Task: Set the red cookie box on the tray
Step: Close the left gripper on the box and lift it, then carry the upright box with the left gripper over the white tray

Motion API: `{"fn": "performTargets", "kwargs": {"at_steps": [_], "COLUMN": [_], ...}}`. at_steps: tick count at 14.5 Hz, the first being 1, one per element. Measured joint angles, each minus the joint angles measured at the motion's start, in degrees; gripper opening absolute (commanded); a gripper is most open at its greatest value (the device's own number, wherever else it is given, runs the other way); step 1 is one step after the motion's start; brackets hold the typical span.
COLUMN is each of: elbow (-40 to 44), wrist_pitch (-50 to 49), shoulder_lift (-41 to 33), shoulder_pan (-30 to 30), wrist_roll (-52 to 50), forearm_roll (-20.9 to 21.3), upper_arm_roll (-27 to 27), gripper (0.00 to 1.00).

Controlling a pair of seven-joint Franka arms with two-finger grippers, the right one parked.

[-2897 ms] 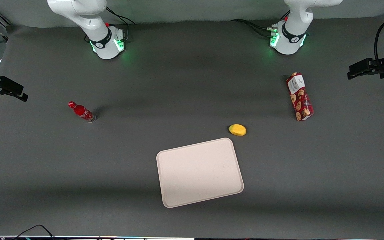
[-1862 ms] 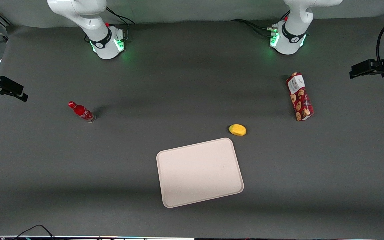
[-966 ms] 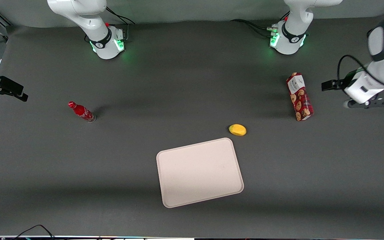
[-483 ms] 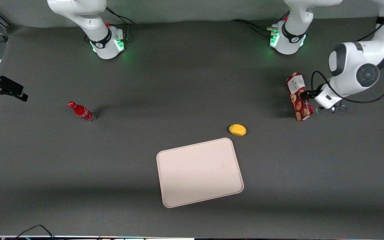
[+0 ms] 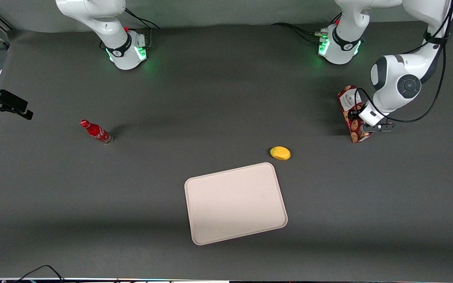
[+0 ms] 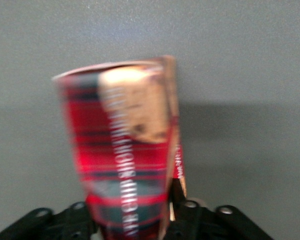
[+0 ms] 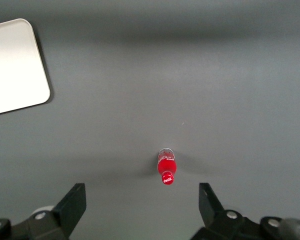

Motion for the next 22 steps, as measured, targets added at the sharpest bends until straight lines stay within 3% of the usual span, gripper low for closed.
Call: {"fn": "performTargets", "kwargs": {"at_steps": [8, 10, 16, 22], "elbow": [0.6, 5.0, 34.9, 58.7], "wrist_pitch": [-0.4, -6.5, -40.9, -55.9], "shoulder_lift": [-0.8, -2.1, -5.4, -1.6], "shoulder_pan": [0.0, 0.0, -0.3, -0.6], "wrist_roll": [-0.3, -0.4, -7.8, -20.9], "forearm_roll": [-0.1, -0.1, -0.3, -0.4], "upper_arm_roll": [0.0, 0.0, -5.2, -14.7], "gripper": [0.00, 0.00, 0.00, 0.00]}}
